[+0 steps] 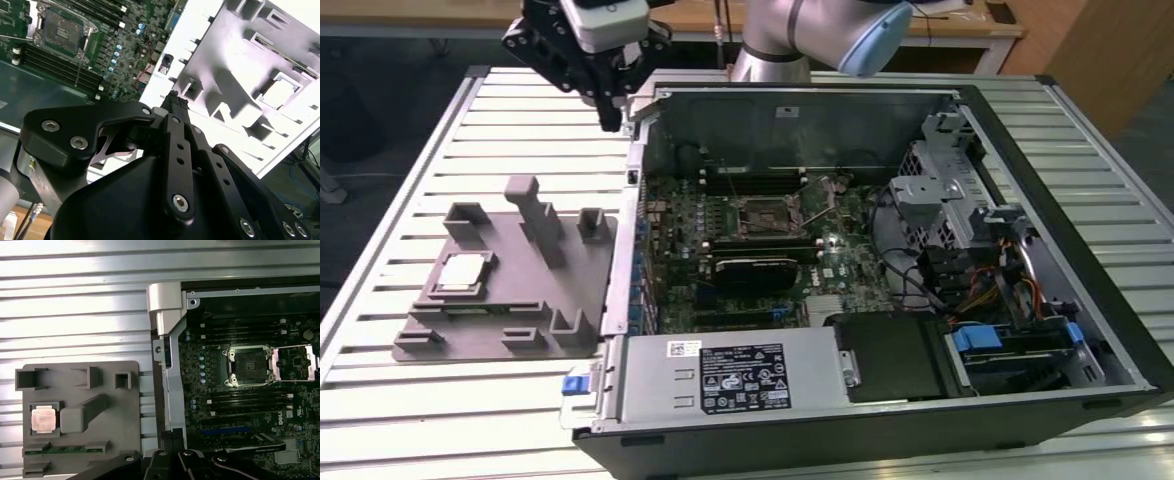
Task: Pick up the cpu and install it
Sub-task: 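Reach for the cpu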
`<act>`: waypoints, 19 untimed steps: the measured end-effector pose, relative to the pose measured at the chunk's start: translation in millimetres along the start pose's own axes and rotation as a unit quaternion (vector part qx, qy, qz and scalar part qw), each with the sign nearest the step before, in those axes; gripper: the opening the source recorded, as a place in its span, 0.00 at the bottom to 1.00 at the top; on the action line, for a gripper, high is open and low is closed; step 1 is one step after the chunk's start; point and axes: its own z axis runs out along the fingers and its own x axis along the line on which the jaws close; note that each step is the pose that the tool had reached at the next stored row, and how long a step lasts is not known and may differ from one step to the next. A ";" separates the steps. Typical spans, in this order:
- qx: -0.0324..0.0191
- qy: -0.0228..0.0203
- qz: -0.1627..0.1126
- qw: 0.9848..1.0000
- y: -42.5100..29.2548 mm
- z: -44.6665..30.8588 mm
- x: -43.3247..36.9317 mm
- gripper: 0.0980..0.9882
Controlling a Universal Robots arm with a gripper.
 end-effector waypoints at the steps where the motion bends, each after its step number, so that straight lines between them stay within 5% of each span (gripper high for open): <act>1: 0.000 0.000 0.000 1.000 -0.2 0.0 2.0 0.01; 19: 0.000 -0.001 0.000 1.000 -3.0 -1.1 38.7 0.01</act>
